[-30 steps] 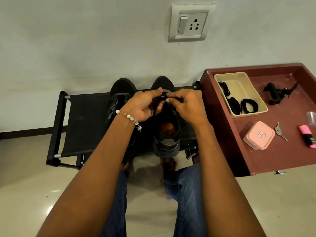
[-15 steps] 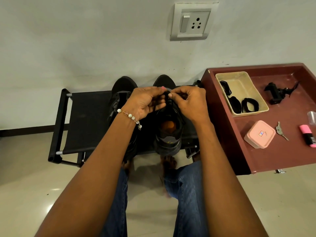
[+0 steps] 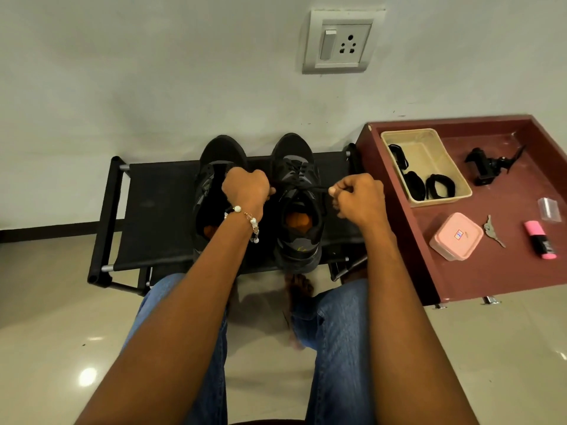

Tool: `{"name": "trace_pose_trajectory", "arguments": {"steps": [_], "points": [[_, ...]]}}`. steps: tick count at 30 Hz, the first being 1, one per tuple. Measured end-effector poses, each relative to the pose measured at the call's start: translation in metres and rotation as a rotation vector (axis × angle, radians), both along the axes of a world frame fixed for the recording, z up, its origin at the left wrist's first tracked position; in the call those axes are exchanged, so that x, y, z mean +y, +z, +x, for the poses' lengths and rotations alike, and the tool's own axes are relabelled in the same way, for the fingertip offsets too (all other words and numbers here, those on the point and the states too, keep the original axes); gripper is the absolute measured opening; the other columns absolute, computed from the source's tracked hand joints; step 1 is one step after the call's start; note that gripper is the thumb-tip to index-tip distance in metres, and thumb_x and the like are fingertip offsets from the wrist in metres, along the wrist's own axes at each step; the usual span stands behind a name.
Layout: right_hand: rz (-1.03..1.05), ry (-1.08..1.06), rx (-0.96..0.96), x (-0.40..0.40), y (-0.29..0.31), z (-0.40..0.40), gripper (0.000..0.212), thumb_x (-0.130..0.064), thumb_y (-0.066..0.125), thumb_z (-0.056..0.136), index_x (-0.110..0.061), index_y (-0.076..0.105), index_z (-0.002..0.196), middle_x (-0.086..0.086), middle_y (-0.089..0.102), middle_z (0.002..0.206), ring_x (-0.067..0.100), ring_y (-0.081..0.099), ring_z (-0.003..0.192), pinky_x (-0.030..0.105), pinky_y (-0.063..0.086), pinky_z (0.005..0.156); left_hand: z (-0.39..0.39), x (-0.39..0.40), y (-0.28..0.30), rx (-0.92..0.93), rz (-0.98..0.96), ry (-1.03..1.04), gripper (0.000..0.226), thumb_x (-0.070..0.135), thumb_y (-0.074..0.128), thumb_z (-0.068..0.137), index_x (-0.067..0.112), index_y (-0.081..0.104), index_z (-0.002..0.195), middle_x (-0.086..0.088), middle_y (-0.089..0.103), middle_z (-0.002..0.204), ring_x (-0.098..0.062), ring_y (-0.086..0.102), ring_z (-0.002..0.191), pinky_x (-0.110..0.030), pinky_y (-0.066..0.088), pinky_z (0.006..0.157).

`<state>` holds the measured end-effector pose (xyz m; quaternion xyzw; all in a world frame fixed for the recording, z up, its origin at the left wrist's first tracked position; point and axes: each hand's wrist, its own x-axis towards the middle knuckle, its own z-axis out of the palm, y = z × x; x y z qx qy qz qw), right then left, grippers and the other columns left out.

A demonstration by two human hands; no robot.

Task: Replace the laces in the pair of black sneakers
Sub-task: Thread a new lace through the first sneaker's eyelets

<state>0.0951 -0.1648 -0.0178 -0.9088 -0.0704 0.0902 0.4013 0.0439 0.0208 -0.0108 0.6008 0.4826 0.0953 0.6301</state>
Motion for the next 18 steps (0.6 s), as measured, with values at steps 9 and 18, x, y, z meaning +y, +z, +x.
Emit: {"name": "trace_pose_trajectory", "arguments": {"steps": [9,18], "points": [[-0.027,-0.112,0.038,0.007,-0.007,-0.001,0.020,-0.027,0.070,0.083,-0.017,0.067,0.065,0.004,0.069,0.074,0.026,0.069,0.077,0.046,0.060,0.070,-0.015,-0.016,0.006,0.193,0.521,-0.169,0.041,0.006,0.051,0.094,0.010,0.037,0.056,-0.002,0.042,0.058,-0.019,0.044,0.061,-0.031,0.040,0.064],[-0.096,0.044,0.119,0.005,-0.014,-0.005,0.014,-0.017,0.067,0.090,-0.011,0.071,0.078,0.006,0.064,0.072,0.026,0.065,0.079,0.040,0.057,0.078,-0.028,-0.019,-0.009,0.161,0.654,-0.572,0.042,-0.002,0.053,0.090,0.012,0.058,0.129,-0.013,0.066,0.110,-0.029,0.062,0.103,-0.033,0.052,0.086]]}}
